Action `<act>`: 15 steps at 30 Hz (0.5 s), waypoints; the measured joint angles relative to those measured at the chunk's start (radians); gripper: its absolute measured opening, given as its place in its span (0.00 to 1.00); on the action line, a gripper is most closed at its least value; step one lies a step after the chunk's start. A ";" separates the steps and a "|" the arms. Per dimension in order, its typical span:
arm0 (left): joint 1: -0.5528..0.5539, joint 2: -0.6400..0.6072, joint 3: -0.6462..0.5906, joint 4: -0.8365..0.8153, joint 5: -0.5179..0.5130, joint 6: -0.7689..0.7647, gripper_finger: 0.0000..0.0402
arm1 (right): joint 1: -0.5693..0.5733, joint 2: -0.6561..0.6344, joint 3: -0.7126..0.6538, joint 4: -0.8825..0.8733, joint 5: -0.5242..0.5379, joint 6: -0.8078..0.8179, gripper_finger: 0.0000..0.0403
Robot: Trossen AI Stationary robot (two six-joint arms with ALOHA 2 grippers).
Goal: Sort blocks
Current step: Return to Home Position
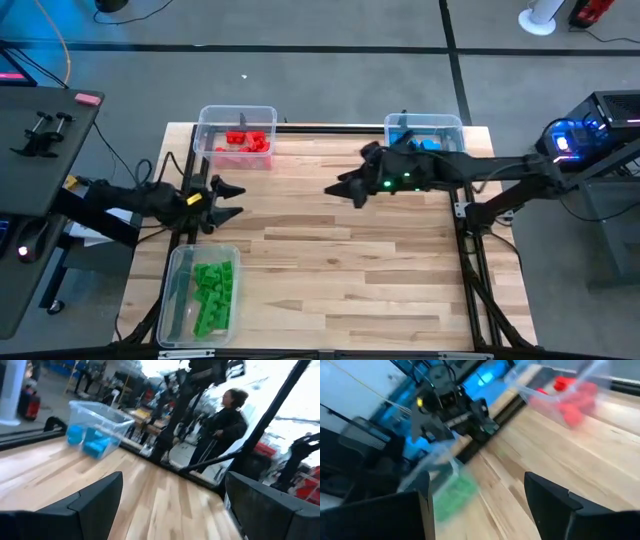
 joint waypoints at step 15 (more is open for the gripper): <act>0.287 -0.001 -0.126 0.120 0.245 -0.108 0.84 | 0.115 -0.184 -0.090 -0.401 0.033 -0.026 0.47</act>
